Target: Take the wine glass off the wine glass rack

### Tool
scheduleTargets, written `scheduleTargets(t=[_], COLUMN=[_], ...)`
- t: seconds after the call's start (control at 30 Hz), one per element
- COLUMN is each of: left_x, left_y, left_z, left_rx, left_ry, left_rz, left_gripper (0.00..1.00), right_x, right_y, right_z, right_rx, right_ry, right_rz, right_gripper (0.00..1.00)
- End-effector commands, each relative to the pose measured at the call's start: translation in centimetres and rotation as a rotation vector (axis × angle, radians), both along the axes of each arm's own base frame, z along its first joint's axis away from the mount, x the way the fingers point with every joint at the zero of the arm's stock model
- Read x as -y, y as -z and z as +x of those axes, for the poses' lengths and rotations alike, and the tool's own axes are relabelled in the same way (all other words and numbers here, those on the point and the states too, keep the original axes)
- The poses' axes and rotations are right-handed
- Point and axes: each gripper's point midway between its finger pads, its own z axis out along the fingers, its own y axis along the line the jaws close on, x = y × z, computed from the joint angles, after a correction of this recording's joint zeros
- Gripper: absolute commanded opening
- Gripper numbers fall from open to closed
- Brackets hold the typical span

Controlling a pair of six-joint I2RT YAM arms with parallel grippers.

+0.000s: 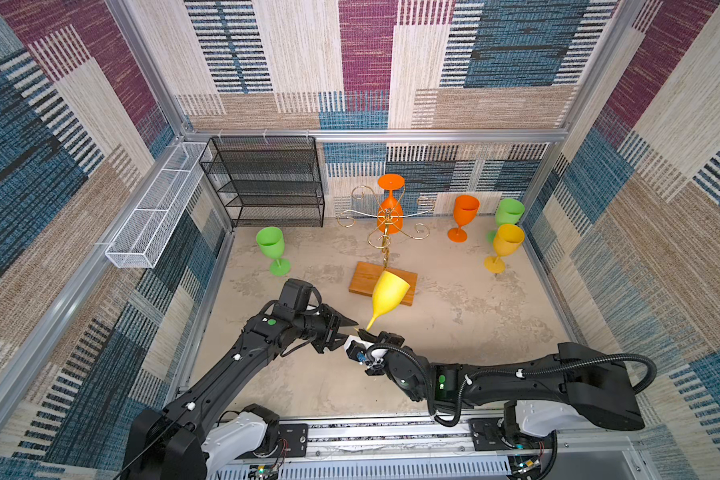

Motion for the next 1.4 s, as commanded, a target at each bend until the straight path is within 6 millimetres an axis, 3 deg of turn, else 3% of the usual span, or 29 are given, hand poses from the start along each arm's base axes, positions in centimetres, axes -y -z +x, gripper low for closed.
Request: scheduleTargets(t=[0.0, 0.23, 0.57, 0.67, 0.73, 0.87, 1.0, 1.17, 1.37], left_x=[0.5, 0.5, 0.7, 0.8, 0.7, 0.7, 0.6, 1.1, 1.3], left_y=[0.0, 0.0, 0.3, 0.2, 0.1, 0.2, 0.2, 0.3, 2.1], left_z=[0.1, 0.4, 0.5, 0.6, 0.7, 0.6, 0.7, 1.3, 1.2], left_rx=[-0.004, 0.006, 0.014, 0.020, 0.024, 0.027, 0.039, 0.132, 0.198], left_ry=[-0.006, -0.019, -0.014, -0.014, -0.016, -0.017, -0.013, 0.017, 0.051], left_rz=[-0.035, -0.046, -0.056, -0.059, -0.059, -0.056, -0.051, -0.095, -0.135], left_gripper=[0.38, 0.30, 0.07, 0.04, 0.00, 0.00, 0.00, 0.00, 0.00], right_x=[-0.6, -1.3, -1.2, -1.2, -1.1, -0.8, 0.1, 1.8, 4.0], right_y=[-1.3, -0.9, -0.9, -0.8, -1.0, -2.3, -3.6, -4.7, -6.2], right_z=[0.4, 0.6, 0.9, 1.1, 1.2, 1.0, 0.2, -1.0, -2.0], right_rx=[0.043, 0.066, 0.075, 0.071, 0.066, 0.045, -0.031, -0.160, -0.321], right_ry=[0.020, 0.018, 0.042, 0.057, 0.064, 0.071, 0.061, 0.039, 0.049], right_rz=[0.024, -0.010, -0.027, -0.030, -0.024, 0.022, 0.094, 0.212, 0.359], right_gripper=[0.00, 0.00, 0.00, 0.09, 0.21, 0.42, 0.55, 0.64, 0.62])
